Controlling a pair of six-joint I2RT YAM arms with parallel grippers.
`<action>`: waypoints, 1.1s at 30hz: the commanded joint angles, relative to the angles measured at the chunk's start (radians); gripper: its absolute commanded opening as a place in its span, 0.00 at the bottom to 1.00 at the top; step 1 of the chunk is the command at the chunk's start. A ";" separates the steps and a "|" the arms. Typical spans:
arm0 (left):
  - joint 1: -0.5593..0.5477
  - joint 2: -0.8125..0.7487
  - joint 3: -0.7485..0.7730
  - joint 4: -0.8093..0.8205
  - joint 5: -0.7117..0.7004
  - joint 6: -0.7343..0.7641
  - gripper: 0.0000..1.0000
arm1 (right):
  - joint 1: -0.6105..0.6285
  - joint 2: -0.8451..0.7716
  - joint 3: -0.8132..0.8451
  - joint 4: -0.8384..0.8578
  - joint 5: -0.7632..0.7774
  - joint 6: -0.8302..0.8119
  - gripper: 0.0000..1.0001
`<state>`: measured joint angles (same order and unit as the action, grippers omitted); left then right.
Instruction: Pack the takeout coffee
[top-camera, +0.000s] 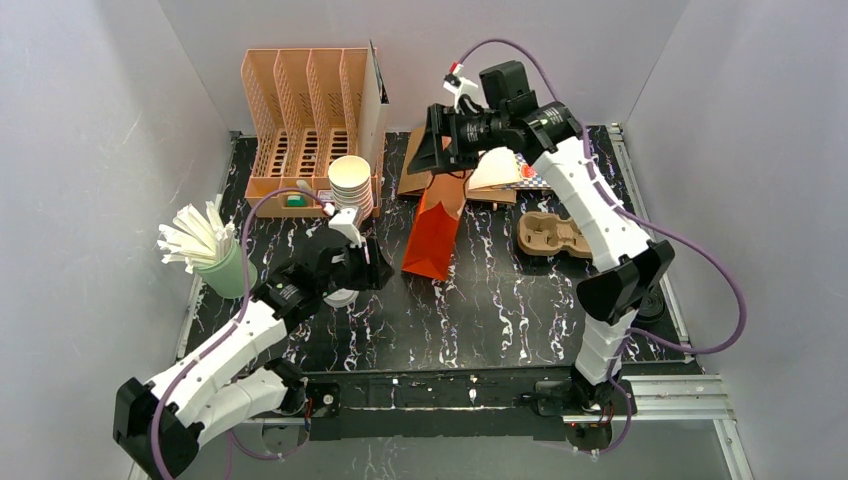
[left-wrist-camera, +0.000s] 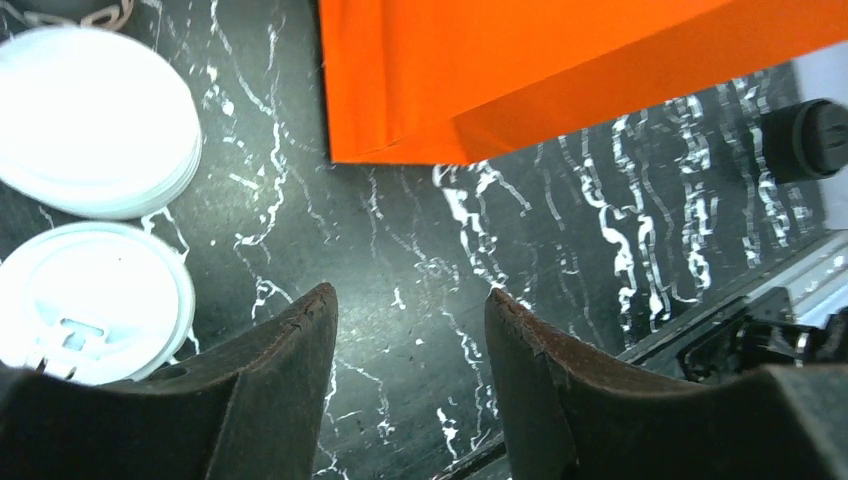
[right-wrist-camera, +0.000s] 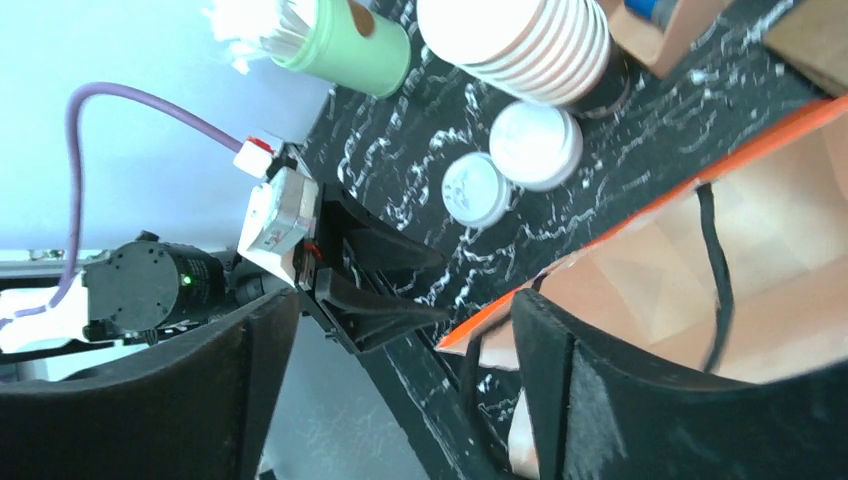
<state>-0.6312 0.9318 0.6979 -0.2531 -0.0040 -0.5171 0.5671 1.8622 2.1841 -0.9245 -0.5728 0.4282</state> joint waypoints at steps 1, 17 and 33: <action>0.004 -0.075 -0.025 0.065 0.046 0.022 0.56 | 0.001 -0.110 0.052 0.160 -0.021 0.036 0.92; -0.082 -0.111 -0.160 0.324 0.095 -0.089 0.59 | 0.000 -0.527 -0.494 0.453 0.497 0.006 0.86; -0.582 0.298 -0.250 0.732 -0.757 -0.149 0.92 | -0.001 -0.921 -1.237 0.572 0.812 0.131 0.60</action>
<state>-1.2053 1.1210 0.4446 0.3416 -0.4892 -0.6231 0.5694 1.0157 1.0592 -0.4797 0.1894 0.4965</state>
